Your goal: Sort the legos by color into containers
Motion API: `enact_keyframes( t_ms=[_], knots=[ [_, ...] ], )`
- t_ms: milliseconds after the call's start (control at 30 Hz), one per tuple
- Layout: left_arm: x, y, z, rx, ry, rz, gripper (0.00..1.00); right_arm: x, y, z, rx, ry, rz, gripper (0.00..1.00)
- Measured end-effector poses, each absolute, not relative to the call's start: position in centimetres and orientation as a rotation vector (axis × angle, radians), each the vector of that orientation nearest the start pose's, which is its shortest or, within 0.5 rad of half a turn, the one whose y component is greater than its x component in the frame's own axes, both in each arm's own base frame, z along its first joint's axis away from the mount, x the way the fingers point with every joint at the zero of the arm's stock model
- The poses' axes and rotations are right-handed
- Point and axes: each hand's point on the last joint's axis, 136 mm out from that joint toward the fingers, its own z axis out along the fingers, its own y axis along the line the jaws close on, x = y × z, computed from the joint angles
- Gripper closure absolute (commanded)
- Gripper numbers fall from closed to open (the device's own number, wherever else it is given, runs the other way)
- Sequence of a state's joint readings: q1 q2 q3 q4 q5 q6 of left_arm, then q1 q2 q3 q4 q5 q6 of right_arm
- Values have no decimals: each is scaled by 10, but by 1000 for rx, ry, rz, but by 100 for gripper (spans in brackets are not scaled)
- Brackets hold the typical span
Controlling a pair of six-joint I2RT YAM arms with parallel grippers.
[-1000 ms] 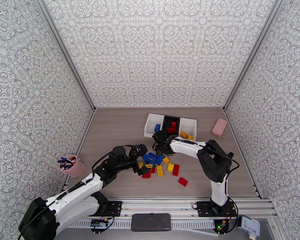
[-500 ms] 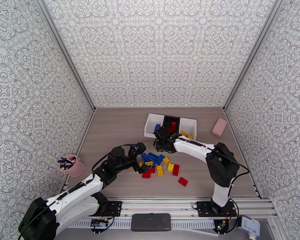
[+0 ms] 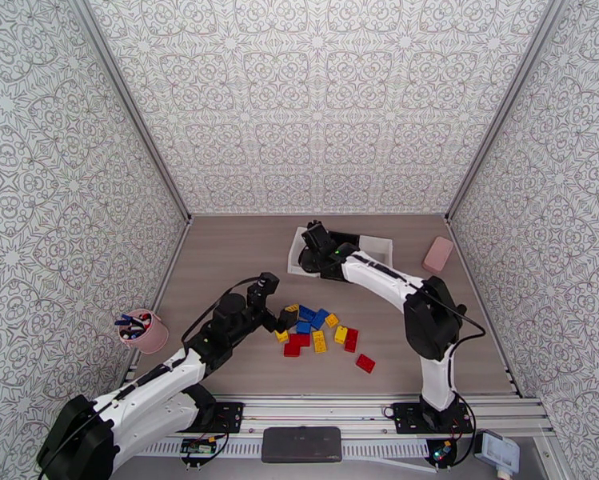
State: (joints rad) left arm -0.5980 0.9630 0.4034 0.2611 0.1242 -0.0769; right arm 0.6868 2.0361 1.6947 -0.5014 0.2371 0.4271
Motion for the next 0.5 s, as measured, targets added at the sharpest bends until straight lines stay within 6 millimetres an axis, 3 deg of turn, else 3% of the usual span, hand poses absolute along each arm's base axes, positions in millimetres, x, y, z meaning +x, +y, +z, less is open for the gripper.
enact_keyframes(
  t_ms=[233,367,500],
  knots=[
    [278,-203,180,517,1830,-562,0,502,325,128,-204,2371,226,50],
    [281,-199,180,501,1834,-554,0,515,326,120,-199,2384,246,44],
    [282,-197,180,499,1835,-555,0,517,323,121,-203,2391,252,31]
  ],
)
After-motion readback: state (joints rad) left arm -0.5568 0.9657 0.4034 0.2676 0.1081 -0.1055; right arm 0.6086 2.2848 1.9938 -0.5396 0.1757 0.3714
